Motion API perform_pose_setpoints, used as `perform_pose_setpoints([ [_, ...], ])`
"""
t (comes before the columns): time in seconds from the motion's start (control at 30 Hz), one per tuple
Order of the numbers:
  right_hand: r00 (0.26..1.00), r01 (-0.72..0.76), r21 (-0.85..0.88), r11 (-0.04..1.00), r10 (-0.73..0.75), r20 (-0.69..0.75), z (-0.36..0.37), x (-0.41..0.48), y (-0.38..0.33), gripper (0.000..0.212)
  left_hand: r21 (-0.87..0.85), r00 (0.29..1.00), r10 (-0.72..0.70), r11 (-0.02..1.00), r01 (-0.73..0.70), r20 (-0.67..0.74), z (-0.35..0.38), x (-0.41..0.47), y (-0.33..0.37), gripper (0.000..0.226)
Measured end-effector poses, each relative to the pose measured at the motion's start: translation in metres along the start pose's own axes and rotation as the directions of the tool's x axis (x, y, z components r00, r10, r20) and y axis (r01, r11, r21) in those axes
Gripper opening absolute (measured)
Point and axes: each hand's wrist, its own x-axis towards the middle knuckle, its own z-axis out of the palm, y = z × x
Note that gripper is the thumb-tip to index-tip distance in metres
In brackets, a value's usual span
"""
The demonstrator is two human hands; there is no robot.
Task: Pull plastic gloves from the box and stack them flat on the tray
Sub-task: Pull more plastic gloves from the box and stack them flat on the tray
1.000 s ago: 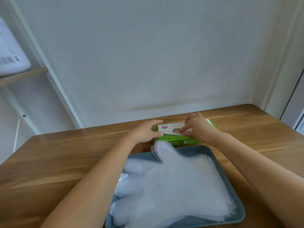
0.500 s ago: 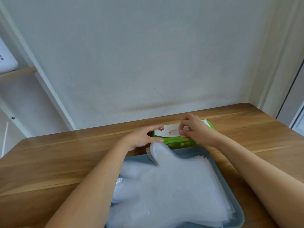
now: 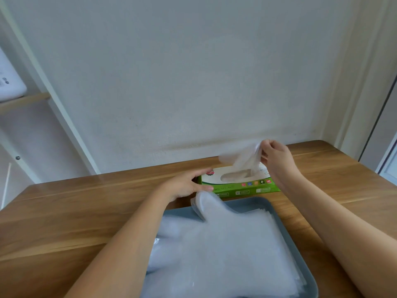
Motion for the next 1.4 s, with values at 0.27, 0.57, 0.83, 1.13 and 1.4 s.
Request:
perform_pose_setpoints([
  [0.27,0.915,-0.073,0.307,0.949,-0.059,0.400,0.014,-0.051,-0.090,0.021,0.070,0.995,0.004,0.998,0.002,-0.095,-0.008,-0.007,0.012,0.045],
  [0.57,0.813,-0.054,-0.194,0.979,0.156,0.560,0.023,-0.107,-0.089,0.024,-0.692,0.981,0.192,0.705,-0.152,-0.020,-0.004,-0.098,0.071,0.097],
  [0.83,0.725,-0.060,-0.363,0.930,0.291,0.625,0.028,-0.141,-0.071,0.021,-0.557,0.984,0.096,0.814,-0.165,-0.150,0.026,-0.147,0.060,0.018],
  [1.13,0.540,0.049,-0.182,0.982,0.127,0.832,0.003,-0.161,-0.086,0.091,-0.812,0.953,-0.008,0.524,-0.255,-0.304,0.027,-0.163,0.041,0.015],
  [1.4,0.634,0.658,-0.443,0.608,-0.131,0.762,0.023,-0.190,-0.095,0.075,-0.818,0.941,0.033,0.484,-0.309,-0.336,0.013,-0.171,0.029,0.021],
])
